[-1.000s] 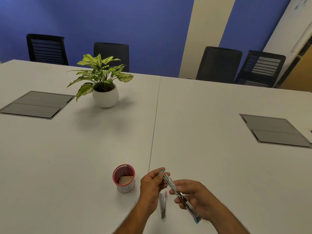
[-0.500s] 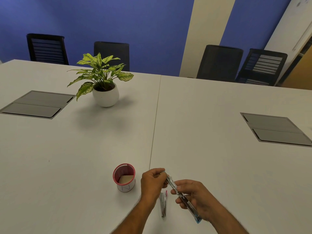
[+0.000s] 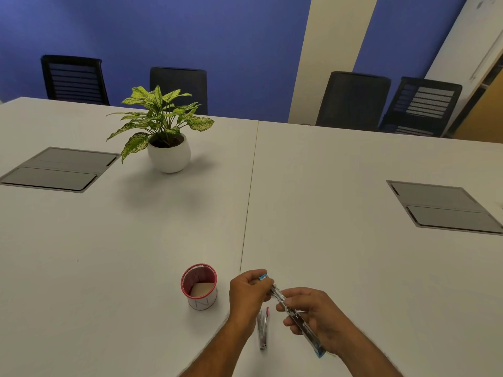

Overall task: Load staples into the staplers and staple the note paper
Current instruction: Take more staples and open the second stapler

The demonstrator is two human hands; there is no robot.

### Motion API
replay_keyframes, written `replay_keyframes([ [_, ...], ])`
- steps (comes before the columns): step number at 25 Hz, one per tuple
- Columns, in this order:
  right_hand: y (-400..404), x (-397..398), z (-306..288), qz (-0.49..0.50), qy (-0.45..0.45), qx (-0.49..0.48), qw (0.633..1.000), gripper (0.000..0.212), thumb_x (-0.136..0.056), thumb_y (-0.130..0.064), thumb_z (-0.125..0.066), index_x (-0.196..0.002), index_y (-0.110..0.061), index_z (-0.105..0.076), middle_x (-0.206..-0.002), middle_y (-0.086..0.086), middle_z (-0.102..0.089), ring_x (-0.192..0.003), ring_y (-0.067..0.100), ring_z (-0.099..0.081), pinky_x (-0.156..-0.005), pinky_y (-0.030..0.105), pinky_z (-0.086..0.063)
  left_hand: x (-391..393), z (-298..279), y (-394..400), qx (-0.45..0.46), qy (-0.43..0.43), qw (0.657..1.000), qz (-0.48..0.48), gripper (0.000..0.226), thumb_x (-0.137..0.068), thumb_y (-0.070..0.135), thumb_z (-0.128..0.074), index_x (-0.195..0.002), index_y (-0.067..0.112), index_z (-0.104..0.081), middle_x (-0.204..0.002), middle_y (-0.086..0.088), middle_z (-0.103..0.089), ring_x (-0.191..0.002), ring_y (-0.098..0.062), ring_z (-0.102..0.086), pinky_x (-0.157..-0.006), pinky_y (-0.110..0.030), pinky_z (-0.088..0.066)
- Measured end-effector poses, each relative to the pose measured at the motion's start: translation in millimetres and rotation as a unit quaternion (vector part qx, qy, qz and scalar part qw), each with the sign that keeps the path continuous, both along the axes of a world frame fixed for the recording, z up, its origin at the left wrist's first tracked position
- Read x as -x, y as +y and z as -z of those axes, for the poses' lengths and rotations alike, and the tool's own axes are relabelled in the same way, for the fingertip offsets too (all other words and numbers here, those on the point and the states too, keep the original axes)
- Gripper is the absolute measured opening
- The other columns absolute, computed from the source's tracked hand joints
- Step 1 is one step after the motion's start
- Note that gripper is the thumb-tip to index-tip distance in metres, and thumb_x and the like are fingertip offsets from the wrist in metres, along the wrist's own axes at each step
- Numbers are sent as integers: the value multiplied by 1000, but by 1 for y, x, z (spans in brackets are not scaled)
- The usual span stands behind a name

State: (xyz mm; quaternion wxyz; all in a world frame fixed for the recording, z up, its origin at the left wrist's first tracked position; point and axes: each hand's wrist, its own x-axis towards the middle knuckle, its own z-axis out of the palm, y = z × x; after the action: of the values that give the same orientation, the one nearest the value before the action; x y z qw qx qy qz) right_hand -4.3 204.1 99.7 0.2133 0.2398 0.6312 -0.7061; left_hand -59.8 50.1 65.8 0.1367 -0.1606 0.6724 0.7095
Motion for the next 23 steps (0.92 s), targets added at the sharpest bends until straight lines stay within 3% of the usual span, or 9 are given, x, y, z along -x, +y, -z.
replay_keyframes([
  [8,0,1,-4,2,0,11,1000,20,-80,-12,-75,-99,-7,-77,-98,23,-76,-68,29,-69,-61,33,-57,-1,0,2,-25,-15,1000,4,36,-79,1,-73,-114,10,-69,-101,-11,-74,-87,-23,-73,-70,-27,-61],
  [14,0,2,-6,-1,6,17,1000,21,-80,-16,-76,-99,-7,-78,-100,23,-75,-70,28,-69,-63,34,-57,0,-1,2,-37,-15,999,1,35,-81,2,-72,-115,11,-67,-101,-10,-73,-84,-21,-73,-66,-23,-60],
  [18,-1,2,-8,0,5,18,1000,24,-79,-18,-77,-100,-6,-77,-100,24,-75,-71,28,-69,-63,34,-57,0,0,1,-52,-21,998,-5,34,-81,0,-70,-114,11,-67,-102,-12,-73,-87,-24,-73,-72,-29,-62],
  [23,-6,1,-12,2,11,12,1000,20,-79,-16,-79,-96,-6,-78,-100,24,-75,-70,29,-69,-62,34,-57,-1,0,0,-165,-91,981,-37,19,-87,16,-66,-103,6,-70,-92,-15,-76,-81,-28,-70,-70,-35,-57],
])
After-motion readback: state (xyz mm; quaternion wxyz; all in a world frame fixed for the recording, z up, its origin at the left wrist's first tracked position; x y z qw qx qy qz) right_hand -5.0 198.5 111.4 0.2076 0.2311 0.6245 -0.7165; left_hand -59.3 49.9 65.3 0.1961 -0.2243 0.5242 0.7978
